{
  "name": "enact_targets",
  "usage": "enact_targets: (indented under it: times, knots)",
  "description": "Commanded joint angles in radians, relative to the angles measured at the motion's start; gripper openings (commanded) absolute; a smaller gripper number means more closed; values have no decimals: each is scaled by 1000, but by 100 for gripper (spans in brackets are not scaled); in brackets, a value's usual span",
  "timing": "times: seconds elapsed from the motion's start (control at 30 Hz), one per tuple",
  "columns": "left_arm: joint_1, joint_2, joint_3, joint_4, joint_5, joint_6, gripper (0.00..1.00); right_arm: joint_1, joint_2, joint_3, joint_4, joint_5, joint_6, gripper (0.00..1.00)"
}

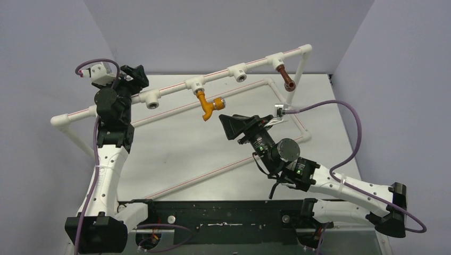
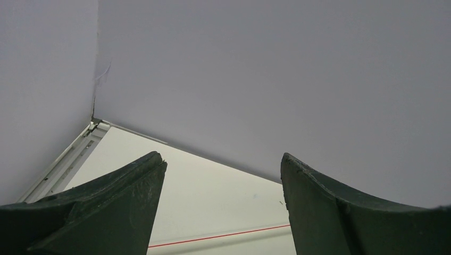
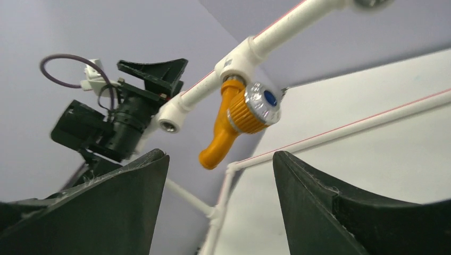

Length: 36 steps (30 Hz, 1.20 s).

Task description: Install the water faucets

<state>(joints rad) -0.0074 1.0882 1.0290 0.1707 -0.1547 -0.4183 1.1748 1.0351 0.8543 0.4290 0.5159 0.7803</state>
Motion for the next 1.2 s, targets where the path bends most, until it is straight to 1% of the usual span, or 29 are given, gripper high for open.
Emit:
enact_targets:
  times: [0.0,0.17,0.33,0.5,0.6,0.67,0.8,0.97,1.17]
  knots:
    - [36,76,-113,-424,87,17,77,-80,-52,86,-146,-179,-346,73]
    - [52,95,-114,-418,111,17,76,-93,-34,195,-233,-305,-736,76]
    - [53,98,-118,-413,124,15,76,-94,2,292,-316,-431,-1084,78]
    - [52,106,-119,-410,133,13,76,-92,18,318,-366,-535,-1399,80]
    - [52,115,-119,-412,136,12,76,-91,46,353,-423,-550,-1574,81]
    - [53,118,-119,-413,136,13,76,-87,65,377,-474,-560,-1661,82]
    - [51,119,-121,-412,142,12,76,-62,110,410,-524,-525,-1828,83]
    - [51,118,-122,-410,148,10,76,1,190,431,-548,-359,-2015,83]
    - [51,118,-122,-411,145,10,76,44,252,400,-423,-209,-2178,83]
